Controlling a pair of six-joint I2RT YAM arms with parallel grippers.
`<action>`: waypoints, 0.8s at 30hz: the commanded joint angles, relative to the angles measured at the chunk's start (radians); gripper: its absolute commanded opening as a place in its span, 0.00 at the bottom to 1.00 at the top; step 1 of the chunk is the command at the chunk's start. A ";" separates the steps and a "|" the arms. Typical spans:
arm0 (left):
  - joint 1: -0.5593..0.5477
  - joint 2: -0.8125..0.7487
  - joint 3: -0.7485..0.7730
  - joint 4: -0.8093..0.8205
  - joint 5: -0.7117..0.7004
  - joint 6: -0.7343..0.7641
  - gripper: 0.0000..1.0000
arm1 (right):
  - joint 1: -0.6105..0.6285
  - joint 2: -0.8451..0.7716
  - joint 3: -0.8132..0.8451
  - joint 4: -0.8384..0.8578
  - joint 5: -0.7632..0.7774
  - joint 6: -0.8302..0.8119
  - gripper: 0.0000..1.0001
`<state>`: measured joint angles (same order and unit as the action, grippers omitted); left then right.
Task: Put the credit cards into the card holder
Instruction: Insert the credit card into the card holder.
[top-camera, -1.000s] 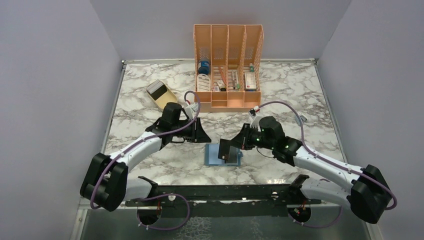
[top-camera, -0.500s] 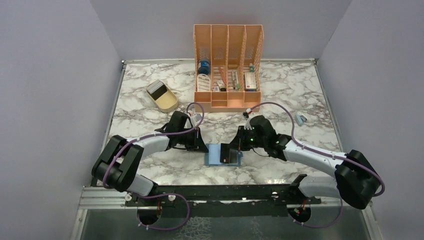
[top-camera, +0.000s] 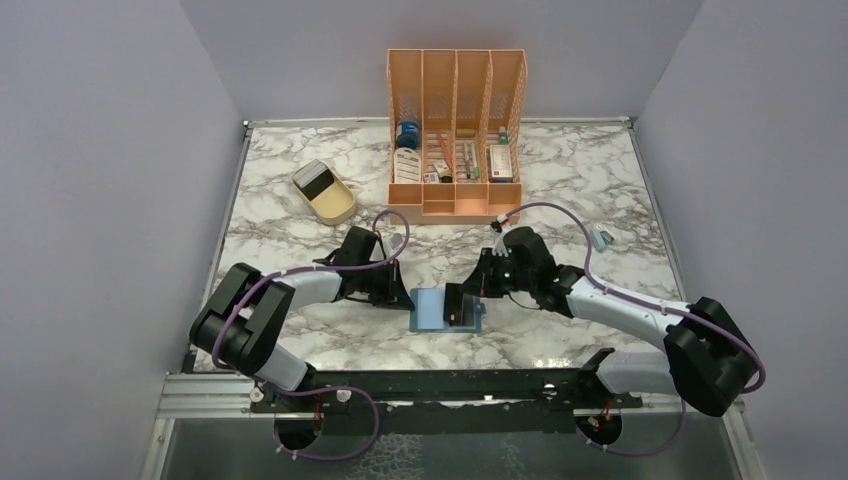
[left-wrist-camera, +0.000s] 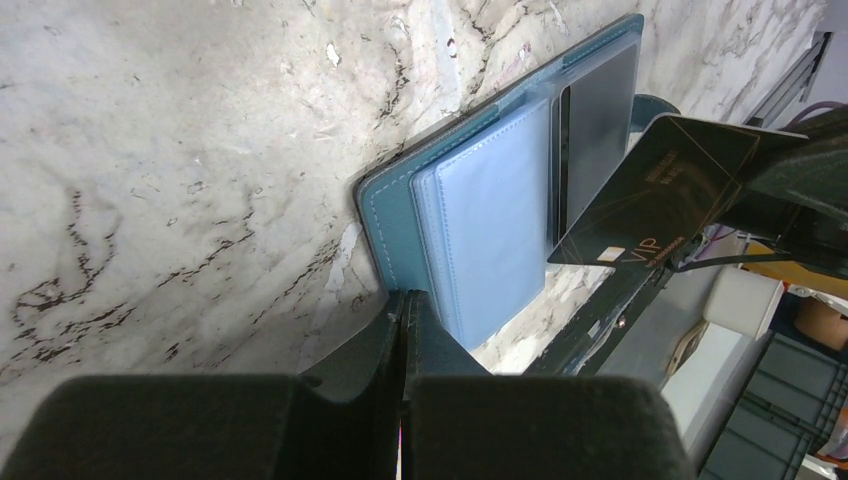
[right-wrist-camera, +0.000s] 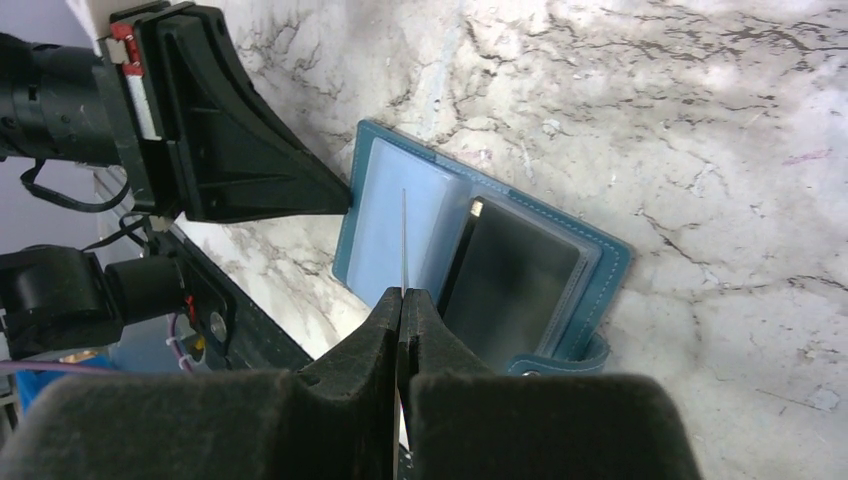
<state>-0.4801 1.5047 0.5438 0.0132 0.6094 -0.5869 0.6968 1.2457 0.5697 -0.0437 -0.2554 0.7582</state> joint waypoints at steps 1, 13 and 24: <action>-0.006 0.031 0.013 -0.051 -0.072 0.046 0.00 | -0.027 0.026 0.017 0.040 -0.055 0.003 0.01; -0.009 0.035 0.021 -0.073 -0.085 0.056 0.00 | -0.074 0.078 -0.007 0.107 -0.112 0.021 0.01; -0.011 0.036 0.017 -0.080 -0.090 0.056 0.00 | -0.080 0.110 -0.051 0.155 -0.094 0.033 0.01</action>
<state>-0.4858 1.5127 0.5648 -0.0223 0.6010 -0.5674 0.6258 1.3499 0.5434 0.0681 -0.3470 0.7841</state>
